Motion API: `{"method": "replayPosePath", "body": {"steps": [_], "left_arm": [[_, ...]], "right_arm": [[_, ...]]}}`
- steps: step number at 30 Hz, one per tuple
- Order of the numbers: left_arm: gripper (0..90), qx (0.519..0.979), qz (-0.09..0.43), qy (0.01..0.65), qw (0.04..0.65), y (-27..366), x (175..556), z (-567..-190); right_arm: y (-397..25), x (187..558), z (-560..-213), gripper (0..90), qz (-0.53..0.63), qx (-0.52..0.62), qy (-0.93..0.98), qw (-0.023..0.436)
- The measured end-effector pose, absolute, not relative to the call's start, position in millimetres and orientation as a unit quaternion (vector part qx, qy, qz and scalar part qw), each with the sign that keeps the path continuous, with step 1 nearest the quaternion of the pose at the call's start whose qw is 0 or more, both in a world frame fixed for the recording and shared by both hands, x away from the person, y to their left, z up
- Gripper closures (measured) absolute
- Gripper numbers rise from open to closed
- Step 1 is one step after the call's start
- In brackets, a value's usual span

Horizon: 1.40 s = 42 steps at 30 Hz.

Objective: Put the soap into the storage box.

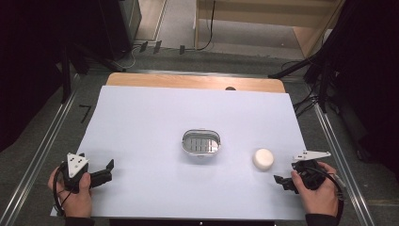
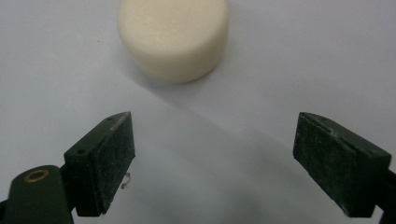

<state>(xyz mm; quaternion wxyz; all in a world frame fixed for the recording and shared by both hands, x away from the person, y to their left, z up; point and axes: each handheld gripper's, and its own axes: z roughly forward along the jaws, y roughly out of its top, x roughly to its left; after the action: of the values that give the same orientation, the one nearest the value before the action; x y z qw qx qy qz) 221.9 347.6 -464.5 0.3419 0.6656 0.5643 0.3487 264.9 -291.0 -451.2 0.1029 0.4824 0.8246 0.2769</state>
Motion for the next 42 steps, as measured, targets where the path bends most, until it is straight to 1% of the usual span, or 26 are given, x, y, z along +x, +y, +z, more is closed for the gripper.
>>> {"method": "replayPosePath", "body": {"steps": [6,15,26,42], "left_arm": [[0.2,0.665,0.347,0.564,0.345,348,222,-465],[0.2,0.664,0.347,0.564,0.347,349,222,-465],[0.2,0.664,0.347,0.564,0.347,349,222,-465],[0.2,0.666,0.347,0.563,0.345,348,222,-465]], "right_arm": [[-285,273,-454,13.3,0.257,0.473,0.838,0.084],[-274,275,-454,13.3,0.248,0.463,0.847,0.076],[-262,287,-452,13.3,0.236,0.455,0.856,0.061],[-248,304,-452,13.5,0.233,0.457,0.856,0.059]]}}
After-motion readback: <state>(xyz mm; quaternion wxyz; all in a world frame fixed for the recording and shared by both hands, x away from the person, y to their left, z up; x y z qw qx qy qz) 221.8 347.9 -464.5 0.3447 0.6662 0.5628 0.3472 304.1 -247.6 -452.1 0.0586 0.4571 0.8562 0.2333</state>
